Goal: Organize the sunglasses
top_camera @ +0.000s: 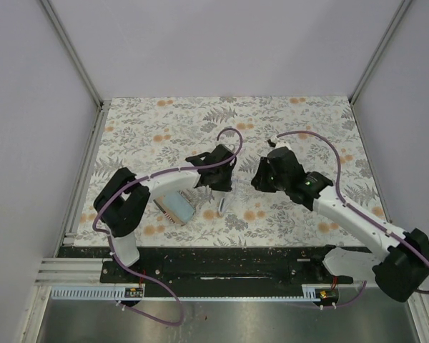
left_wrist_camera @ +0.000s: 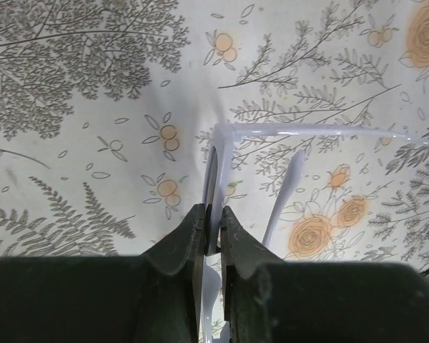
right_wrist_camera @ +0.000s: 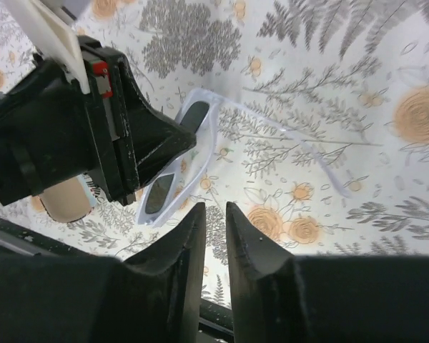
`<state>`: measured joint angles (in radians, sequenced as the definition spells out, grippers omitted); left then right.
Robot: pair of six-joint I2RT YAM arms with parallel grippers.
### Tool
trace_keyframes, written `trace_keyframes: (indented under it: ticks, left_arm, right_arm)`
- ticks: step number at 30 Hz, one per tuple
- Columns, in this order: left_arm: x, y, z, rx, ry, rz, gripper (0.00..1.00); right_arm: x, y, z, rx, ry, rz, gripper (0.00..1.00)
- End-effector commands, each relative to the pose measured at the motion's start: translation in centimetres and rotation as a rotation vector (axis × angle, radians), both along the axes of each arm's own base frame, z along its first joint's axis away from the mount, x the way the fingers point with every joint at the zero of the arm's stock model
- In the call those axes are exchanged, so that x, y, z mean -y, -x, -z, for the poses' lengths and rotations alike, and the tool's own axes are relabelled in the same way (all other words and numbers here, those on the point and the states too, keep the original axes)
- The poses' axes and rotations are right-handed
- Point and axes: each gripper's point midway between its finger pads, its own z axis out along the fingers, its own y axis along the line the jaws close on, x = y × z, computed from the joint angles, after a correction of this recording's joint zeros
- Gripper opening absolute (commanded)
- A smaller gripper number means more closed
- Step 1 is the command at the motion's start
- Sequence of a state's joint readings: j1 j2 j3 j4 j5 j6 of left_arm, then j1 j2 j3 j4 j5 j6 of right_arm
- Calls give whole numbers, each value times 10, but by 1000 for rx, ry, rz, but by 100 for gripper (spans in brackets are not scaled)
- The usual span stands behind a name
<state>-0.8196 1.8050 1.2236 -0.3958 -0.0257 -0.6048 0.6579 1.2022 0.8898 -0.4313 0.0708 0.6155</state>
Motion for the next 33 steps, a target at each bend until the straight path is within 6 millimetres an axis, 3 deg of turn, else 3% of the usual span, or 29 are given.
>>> trace_keyframes:
  ticks: [1, 5, 9, 13, 18, 25, 28, 33]
  left_arm:
    - [1, 4, -30, 19, 38, 82, 4]
    - [-8, 13, -32, 17, -3, 146, 4]
    - [-14, 19, -41, 35, 5, 157, 4]
    - [-13, 18, -48, 37, 26, 137, 4]
    - [-2, 20, -52, 10, 82, 122, 4]
    - [17, 20, -56, -25, 168, 111, 4]
    - [15, 19, -55, -29, 157, 107, 4]
    - [6, 26, -51, -32, 116, 144, 4]
  right_arm:
    - [29, -8, -22, 80, 139, 17, 27]
    - [44, -25, -19, 34, 265, 83, 23]
    - [34, -31, -1, -40, 239, 65, 12]
    - [9, -22, 18, -129, 126, 19, 5]
    - [-43, 5, 20, -197, -194, -70, 1]
    - [-86, 31, 29, -239, -204, -161, 0]
    - [-82, 25, 11, -175, -206, -153, 0]
    - [-29, 6, -24, -26, -3, -50, 14]
